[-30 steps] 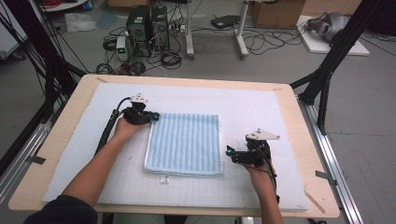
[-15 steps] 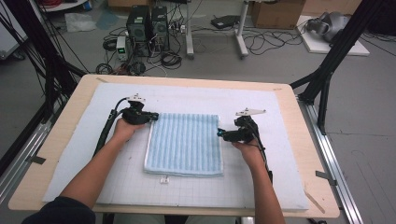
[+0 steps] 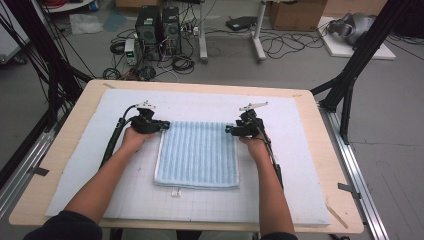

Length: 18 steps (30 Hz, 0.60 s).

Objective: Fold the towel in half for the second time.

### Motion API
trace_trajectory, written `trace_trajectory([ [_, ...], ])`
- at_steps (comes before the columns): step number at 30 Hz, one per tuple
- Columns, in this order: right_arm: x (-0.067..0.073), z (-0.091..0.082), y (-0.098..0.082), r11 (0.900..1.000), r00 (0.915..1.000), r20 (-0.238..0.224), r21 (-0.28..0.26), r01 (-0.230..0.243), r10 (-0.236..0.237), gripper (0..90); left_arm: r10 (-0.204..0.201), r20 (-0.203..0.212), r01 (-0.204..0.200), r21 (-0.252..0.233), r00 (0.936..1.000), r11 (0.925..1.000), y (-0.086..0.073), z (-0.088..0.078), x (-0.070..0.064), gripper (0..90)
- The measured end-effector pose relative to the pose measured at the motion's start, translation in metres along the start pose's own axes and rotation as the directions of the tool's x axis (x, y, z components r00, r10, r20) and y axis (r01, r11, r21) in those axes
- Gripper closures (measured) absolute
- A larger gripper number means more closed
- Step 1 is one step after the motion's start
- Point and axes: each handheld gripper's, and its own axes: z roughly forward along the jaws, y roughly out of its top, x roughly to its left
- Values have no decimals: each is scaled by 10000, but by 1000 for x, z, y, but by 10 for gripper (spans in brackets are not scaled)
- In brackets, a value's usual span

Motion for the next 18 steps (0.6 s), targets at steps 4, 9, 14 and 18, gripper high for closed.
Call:
trace_trajectory([
  [4, 4, 15, 5, 9979, 9997, 178, 636, 145, -157, 599, -36, 48, 36, -30, 10000, 10000, -1, -1, 0, 853],
  [9, 4, 15, 5, 9984, 9998, 17, 527, 210, -212, 832, -229, 74, 232, -409, 9997, 9989, 1, -4, 2, 858],
  [14, 0, 7, 10, 9987, 9997, 258, -505, -3, 16, 838, -386, 19, 385, -1461, 9993, 9885, 20, -16, 5, 860],
  [18, -2, 1, 11, 9957, 9992, 144, -857, -362, 376, 836, -176, 183, 205, -1761, 9997, 9841, 28, -22, 2, 859],
])
